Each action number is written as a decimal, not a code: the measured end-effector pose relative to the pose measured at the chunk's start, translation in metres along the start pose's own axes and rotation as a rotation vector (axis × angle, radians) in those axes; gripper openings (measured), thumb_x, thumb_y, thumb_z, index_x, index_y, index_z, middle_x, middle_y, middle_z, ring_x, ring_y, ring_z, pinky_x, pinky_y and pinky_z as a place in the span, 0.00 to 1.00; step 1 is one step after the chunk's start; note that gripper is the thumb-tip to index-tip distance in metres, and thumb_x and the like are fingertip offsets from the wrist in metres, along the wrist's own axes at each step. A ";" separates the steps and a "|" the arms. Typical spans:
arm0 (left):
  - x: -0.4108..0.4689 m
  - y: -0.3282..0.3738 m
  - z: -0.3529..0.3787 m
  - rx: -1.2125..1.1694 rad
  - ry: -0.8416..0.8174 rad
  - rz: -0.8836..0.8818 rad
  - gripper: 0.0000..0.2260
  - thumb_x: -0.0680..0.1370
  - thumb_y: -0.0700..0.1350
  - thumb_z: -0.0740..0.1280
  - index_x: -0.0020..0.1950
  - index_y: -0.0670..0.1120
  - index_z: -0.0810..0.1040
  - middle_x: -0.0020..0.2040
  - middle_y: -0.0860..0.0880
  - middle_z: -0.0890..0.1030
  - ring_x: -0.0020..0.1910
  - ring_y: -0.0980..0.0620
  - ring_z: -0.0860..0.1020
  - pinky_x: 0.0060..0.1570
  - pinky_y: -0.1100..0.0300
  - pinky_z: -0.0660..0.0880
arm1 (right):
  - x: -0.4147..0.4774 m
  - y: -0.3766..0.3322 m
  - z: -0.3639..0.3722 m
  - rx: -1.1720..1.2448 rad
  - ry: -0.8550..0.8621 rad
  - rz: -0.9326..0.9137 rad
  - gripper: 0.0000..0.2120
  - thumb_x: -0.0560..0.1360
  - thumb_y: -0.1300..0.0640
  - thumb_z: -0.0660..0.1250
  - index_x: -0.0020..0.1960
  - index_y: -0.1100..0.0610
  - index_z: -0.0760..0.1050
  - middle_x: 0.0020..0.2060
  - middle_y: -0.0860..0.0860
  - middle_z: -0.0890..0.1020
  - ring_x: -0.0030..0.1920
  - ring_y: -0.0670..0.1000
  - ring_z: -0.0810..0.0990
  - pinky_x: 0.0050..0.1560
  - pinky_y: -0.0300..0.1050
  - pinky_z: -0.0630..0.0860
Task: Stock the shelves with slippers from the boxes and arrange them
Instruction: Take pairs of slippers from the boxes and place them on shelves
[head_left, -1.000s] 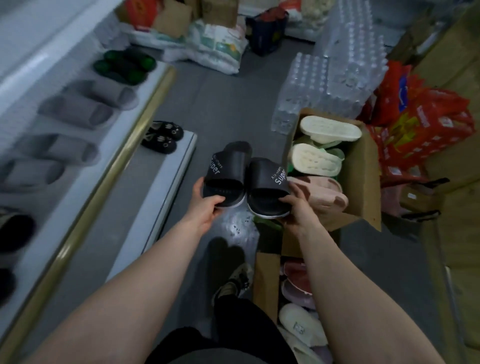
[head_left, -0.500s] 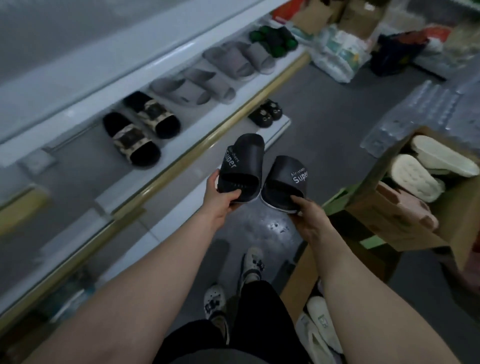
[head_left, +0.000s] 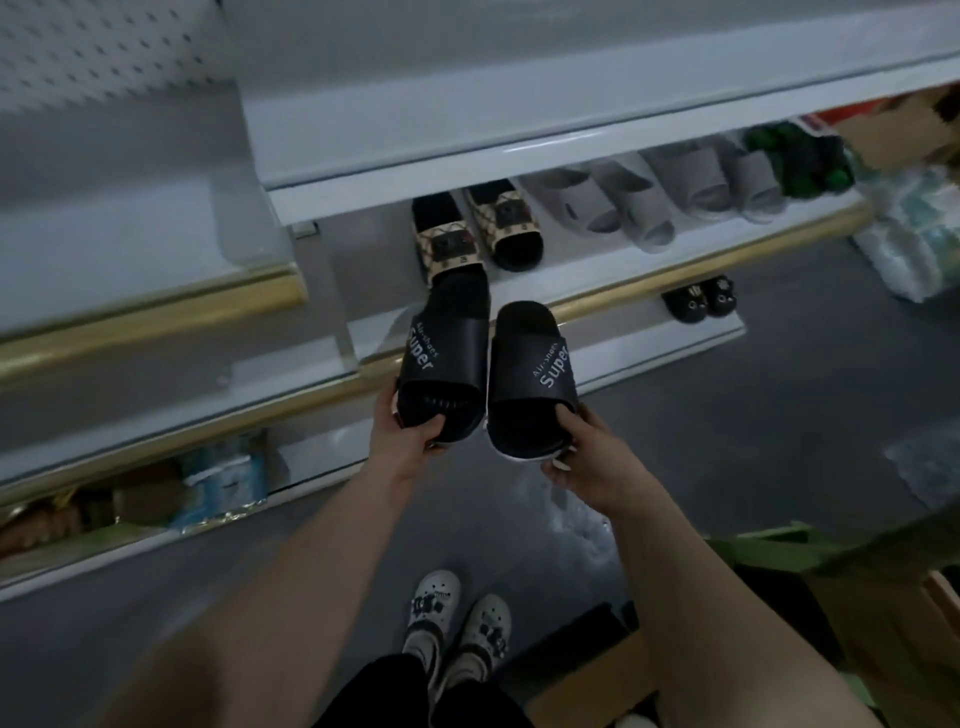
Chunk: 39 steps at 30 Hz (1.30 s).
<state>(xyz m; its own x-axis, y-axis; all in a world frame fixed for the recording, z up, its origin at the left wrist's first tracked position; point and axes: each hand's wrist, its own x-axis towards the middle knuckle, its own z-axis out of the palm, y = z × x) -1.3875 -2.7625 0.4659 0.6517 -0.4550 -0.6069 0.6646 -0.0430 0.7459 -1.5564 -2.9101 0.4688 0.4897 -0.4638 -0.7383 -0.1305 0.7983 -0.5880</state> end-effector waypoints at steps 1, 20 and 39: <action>0.003 0.001 -0.006 -0.036 0.027 0.014 0.36 0.74 0.25 0.65 0.74 0.53 0.60 0.68 0.41 0.72 0.60 0.35 0.76 0.34 0.50 0.82 | 0.007 -0.001 0.006 -0.028 -0.025 0.014 0.19 0.79 0.56 0.66 0.69 0.47 0.71 0.57 0.55 0.77 0.48 0.55 0.77 0.38 0.47 0.76; 0.123 0.040 -0.064 -0.278 0.299 0.140 0.37 0.75 0.24 0.63 0.76 0.54 0.58 0.70 0.43 0.71 0.65 0.41 0.74 0.55 0.46 0.76 | 0.186 -0.039 0.131 -0.520 -0.202 -0.007 0.27 0.79 0.60 0.68 0.75 0.45 0.64 0.57 0.55 0.82 0.47 0.57 0.85 0.38 0.50 0.82; 0.221 0.046 -0.076 -0.211 0.284 0.135 0.34 0.73 0.28 0.68 0.72 0.54 0.63 0.67 0.47 0.73 0.64 0.47 0.75 0.62 0.44 0.74 | 0.282 -0.047 0.215 -0.905 0.153 -0.421 0.20 0.77 0.56 0.68 0.69 0.46 0.73 0.48 0.50 0.79 0.52 0.59 0.82 0.55 0.58 0.80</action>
<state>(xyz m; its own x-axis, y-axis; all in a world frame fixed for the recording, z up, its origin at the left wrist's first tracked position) -1.1851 -2.7975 0.3455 0.7943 -0.1781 -0.5808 0.6071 0.1981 0.7695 -1.2266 -2.9960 0.3593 0.5387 -0.7359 -0.4102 -0.6087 -0.0034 -0.7934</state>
